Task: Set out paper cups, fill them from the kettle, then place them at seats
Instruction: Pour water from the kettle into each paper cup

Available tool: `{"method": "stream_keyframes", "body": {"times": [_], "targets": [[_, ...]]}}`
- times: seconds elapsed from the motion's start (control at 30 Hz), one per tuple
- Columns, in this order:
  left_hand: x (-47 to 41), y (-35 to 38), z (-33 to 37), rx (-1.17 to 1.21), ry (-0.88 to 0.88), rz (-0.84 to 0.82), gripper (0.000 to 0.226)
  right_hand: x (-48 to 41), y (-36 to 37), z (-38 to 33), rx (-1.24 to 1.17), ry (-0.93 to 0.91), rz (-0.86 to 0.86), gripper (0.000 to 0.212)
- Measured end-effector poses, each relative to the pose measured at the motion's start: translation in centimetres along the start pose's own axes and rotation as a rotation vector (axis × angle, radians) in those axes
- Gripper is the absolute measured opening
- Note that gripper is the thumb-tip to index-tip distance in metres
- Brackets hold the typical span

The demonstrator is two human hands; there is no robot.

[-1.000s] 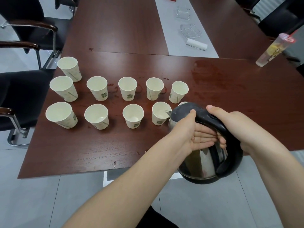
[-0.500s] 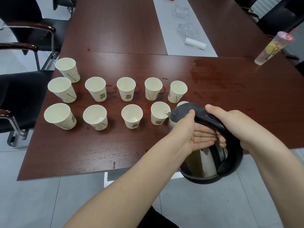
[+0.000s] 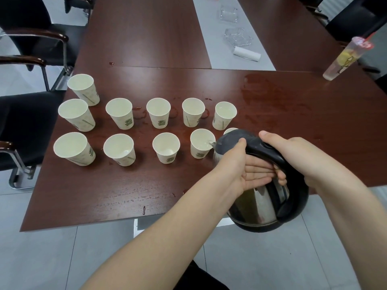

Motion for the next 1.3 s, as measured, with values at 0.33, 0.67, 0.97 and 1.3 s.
{"method": "stream_keyframes", "body": {"times": [0.33,0.67,0.97,1.3], "targets": [[0.06,0.22,0.03,0.017,-0.002,0.013,0.078,0.03,-0.21,-0.18,0.023,-0.020,-0.002,0.063],[0.01,0.19,-0.03,0.016,-0.003,0.020,0.078,0.13,-0.27,-0.12,0.031,-0.014,0.005,0.064],[0.14,0.32,-0.06,0.010,0.004,0.019,0.078,0.40,-0.31,-0.06,0.026,-0.019,0.016,0.064],[0.25,0.44,-0.06,0.007,0.006,0.026,0.078,0.47,-0.28,0.13,-0.010,-0.029,0.006,0.062]]}}
Point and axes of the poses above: each hand's wrist, its own x-axis away from the middle knuckle, its own y-axis out of the palm, z = x × y, the point moved 5 cm from there along -x, towards the middle knuckle, and after that the axes turned 12 degrees about y, right-handed, at the moved point
